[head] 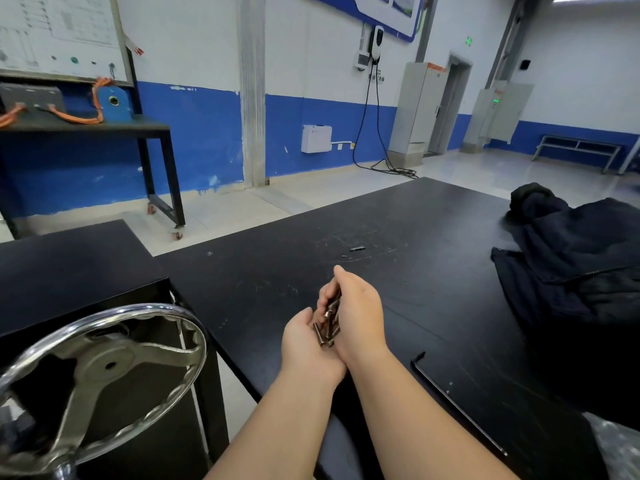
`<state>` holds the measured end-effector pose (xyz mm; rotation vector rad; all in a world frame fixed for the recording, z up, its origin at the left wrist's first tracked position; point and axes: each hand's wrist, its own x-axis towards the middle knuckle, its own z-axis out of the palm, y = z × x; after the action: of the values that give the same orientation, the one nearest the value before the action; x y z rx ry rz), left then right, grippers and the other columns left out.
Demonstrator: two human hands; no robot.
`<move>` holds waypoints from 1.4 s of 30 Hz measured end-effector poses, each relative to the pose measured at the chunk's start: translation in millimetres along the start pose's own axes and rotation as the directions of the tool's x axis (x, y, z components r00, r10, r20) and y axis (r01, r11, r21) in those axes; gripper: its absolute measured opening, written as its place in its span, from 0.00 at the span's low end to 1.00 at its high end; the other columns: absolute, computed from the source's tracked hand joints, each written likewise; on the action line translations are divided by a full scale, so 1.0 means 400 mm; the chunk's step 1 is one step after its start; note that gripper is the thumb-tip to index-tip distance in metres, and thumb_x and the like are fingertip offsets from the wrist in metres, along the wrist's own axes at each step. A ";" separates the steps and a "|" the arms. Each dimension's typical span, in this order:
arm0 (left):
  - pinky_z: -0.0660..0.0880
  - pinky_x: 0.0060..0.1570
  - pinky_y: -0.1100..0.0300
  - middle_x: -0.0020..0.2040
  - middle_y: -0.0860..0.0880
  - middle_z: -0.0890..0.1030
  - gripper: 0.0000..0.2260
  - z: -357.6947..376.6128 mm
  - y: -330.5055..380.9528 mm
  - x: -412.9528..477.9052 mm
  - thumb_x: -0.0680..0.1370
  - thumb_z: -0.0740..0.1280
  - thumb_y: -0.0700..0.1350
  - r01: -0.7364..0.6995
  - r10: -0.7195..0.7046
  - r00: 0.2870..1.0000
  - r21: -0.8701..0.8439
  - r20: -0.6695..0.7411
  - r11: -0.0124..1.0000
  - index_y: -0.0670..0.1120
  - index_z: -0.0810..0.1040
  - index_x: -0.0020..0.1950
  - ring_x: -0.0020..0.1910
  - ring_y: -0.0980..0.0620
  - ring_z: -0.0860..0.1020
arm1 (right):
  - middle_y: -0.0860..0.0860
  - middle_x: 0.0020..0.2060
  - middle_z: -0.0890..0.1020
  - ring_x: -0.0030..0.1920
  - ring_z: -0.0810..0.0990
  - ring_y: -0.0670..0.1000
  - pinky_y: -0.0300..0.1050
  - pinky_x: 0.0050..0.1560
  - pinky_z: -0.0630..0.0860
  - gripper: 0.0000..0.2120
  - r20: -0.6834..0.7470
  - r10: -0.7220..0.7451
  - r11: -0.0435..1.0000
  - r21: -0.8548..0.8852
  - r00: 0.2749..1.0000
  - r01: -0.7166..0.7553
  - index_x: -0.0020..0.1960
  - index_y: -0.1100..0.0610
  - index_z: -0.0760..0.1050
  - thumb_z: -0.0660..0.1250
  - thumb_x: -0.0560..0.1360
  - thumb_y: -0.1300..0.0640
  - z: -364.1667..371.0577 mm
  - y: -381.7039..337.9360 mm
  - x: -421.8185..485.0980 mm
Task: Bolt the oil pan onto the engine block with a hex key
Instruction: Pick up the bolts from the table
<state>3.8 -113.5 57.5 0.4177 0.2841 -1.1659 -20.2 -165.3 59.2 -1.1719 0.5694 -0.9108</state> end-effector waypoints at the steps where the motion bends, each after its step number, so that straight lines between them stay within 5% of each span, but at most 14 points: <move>1: 0.70 0.62 0.54 0.43 0.44 0.80 0.15 -0.002 0.002 0.005 0.81 0.52 0.43 0.010 -0.010 1.000 -0.020 0.025 1.000 0.42 0.76 0.43 0.48 0.47 0.78 | 0.53 0.25 0.73 0.25 0.68 0.51 0.43 0.30 0.68 0.21 0.011 -0.019 1.000 -0.001 1.000 0.019 0.25 0.55 0.68 0.61 0.76 0.53 0.001 0.003 -0.001; 8: 0.66 0.66 0.57 0.54 0.49 0.78 0.11 -0.005 0.009 0.011 0.80 0.55 0.43 0.056 -0.049 0.997 -0.103 0.068 0.993 0.46 0.77 0.49 0.62 0.51 0.75 | 0.54 0.27 0.79 0.35 0.81 0.55 0.46 0.36 0.74 0.16 0.010 -0.136 0.989 -0.053 0.991 0.137 0.29 0.52 0.73 0.58 0.74 0.54 0.003 0.007 -0.007; 11: 0.69 0.62 0.57 0.47 0.47 0.79 0.13 -0.004 0.011 0.003 0.81 0.53 0.44 0.028 -0.024 0.999 -0.080 0.049 0.996 0.44 0.77 0.47 0.55 0.50 0.77 | 0.55 0.31 0.83 0.35 0.79 0.54 0.43 0.32 0.72 0.12 0.011 -0.203 0.976 -0.083 0.979 0.203 0.33 0.49 0.74 0.57 0.72 0.54 0.004 0.004 -0.014; 16: 0.76 0.40 0.56 0.31 0.44 0.80 0.14 -0.006 0.021 -0.028 0.80 0.56 0.42 0.018 -0.019 0.998 -0.010 -0.058 1.000 0.40 0.78 0.41 0.35 0.48 0.79 | 0.47 0.41 0.83 0.30 0.75 0.47 0.45 0.30 0.73 0.11 0.067 -0.442 0.859 -0.256 0.895 0.443 0.41 0.47 0.73 0.54 0.75 0.48 0.007 0.006 -0.029; 20: 0.77 0.37 0.52 0.34 0.41 0.83 0.13 -0.002 0.025 -0.056 0.80 0.56 0.40 0.030 -0.034 0.999 -0.106 -0.034 0.994 0.38 0.79 0.46 0.36 0.45 0.82 | 0.44 0.41 0.80 0.36 0.76 0.44 0.39 0.35 0.73 0.11 0.022 -0.583 0.766 -0.318 0.812 0.558 0.42 0.48 0.74 0.54 0.77 0.54 0.011 -0.026 -0.033; 23: 0.77 0.40 0.46 0.40 0.35 0.82 0.14 0.014 0.028 -0.075 0.80 0.54 0.40 0.058 -0.055 0.998 -0.196 0.020 0.979 0.33 0.76 0.52 0.45 0.39 0.80 | 0.45 0.38 0.79 0.40 0.76 0.41 0.31 0.42 0.71 0.10 -0.124 -0.611 0.751 -0.402 0.782 0.523 0.40 0.50 0.75 0.57 0.75 0.58 -0.028 -0.094 -0.029; 26: 0.77 0.39 0.45 0.39 0.33 0.82 0.14 0.036 0.024 -0.098 0.80 0.54 0.38 0.104 -0.094 0.994 -0.225 0.055 0.969 0.31 0.76 0.52 0.46 0.38 0.80 | 0.46 0.35 0.81 0.34 0.74 0.37 0.28 0.33 0.70 0.08 -0.189 -0.442 0.754 -0.607 0.877 0.249 0.38 0.50 0.76 0.61 0.73 0.56 -0.123 -0.167 -0.040; 28: 0.77 0.39 0.45 0.37 0.33 0.82 0.14 0.041 0.019 -0.109 0.80 0.54 0.38 0.128 -0.116 0.991 -0.234 0.064 0.964 0.31 0.76 0.51 0.46 0.38 0.80 | 0.44 0.34 0.80 0.37 0.77 0.42 0.37 0.34 0.71 0.06 -0.176 -0.266 0.537 -0.844 0.948 -0.006 0.38 0.50 0.75 0.63 0.73 0.52 -0.199 -0.191 -0.061; 30: 0.77 0.39 0.46 0.37 0.33 0.82 0.14 0.037 0.009 -0.117 0.80 0.54 0.39 0.146 -0.135 0.989 -0.241 0.062 0.959 0.31 0.75 0.51 0.46 0.39 0.80 | 0.43 0.37 0.78 0.41 0.77 0.48 0.42 0.38 0.70 0.08 -0.179 -0.071 0.202 -0.966 0.981 -0.162 0.40 0.49 0.74 0.66 0.72 0.46 -0.257 -0.187 -0.100; 32: 0.77 0.39 0.46 0.36 0.34 0.81 0.13 0.029 -0.001 -0.127 0.80 0.54 0.38 0.154 -0.145 0.988 -0.251 0.053 0.956 0.31 0.75 0.50 0.47 0.39 0.80 | 0.46 0.40 0.79 0.45 0.78 0.51 0.43 0.42 0.71 0.13 -0.212 0.097 -0.072 -0.976 0.972 -0.206 0.43 0.51 0.74 0.68 0.71 0.42 -0.285 -0.163 -0.139; 34: 0.77 0.40 0.46 0.34 0.34 0.81 0.13 0.022 -0.009 -0.141 0.80 0.54 0.38 0.155 -0.149 0.988 -0.254 0.044 0.955 0.31 0.75 0.49 0.46 0.39 0.80 | 0.51 0.43 0.79 0.48 0.78 0.55 0.43 0.45 0.73 0.14 -0.230 0.195 -0.230 -0.956 0.954 -0.183 0.42 0.54 0.71 0.68 0.73 0.43 -0.290 -0.135 -0.161; 39: 0.77 0.37 0.46 0.35 0.33 0.81 0.14 0.010 0.007 -0.187 0.81 0.55 0.40 0.143 -0.138 0.990 -0.247 0.039 0.958 0.30 0.75 0.49 0.45 0.39 0.80 | 0.55 0.51 0.78 0.50 0.75 0.57 0.45 0.46 0.70 0.04 -0.199 0.205 -0.372 -0.921 0.958 -0.112 0.46 0.57 0.70 0.59 0.78 0.58 -0.249 -0.105 -0.175; 42: 0.77 0.37 0.46 0.38 0.33 0.82 0.14 -0.003 0.045 -0.219 0.80 0.55 0.39 0.103 -0.096 0.995 -0.258 0.039 0.961 0.30 0.75 0.50 0.46 0.38 0.80 | 0.54 0.46 0.77 0.43 0.73 0.54 0.42 0.38 0.66 0.07 -0.117 0.071 -0.222 -0.970 0.991 -0.098 0.43 0.58 0.64 0.56 0.80 0.59 -0.216 -0.102 -0.206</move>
<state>-12.2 -34.5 96.7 0.1590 0.4340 -1.2128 -145.0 -146.0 64.6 -2.5929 1.5802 -0.0391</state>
